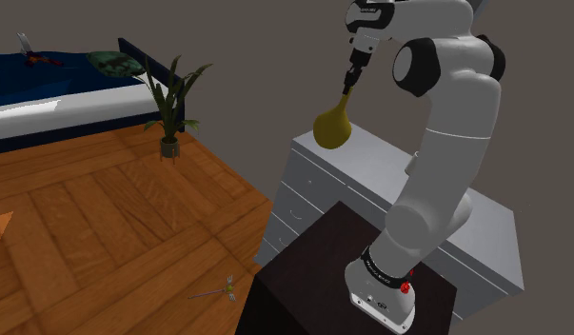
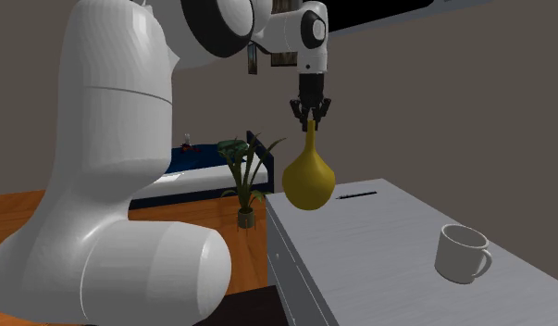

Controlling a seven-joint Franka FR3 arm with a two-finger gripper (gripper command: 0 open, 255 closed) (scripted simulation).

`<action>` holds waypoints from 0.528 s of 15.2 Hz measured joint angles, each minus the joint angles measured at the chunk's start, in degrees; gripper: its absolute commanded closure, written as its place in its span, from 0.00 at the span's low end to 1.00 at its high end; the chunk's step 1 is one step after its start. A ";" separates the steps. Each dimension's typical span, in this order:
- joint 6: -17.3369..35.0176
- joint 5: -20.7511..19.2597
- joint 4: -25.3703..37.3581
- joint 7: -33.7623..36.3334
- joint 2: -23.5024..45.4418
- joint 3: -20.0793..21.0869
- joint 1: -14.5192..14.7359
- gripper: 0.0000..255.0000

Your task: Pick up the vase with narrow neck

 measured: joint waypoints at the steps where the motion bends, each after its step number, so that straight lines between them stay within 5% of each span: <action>1: 0.01 0.00 -0.01 0.00 0.00 0.00 0.00 1.00; 8: -3.96 0.25 4.42 -0.08 0.60 -0.08 -0.67 1.00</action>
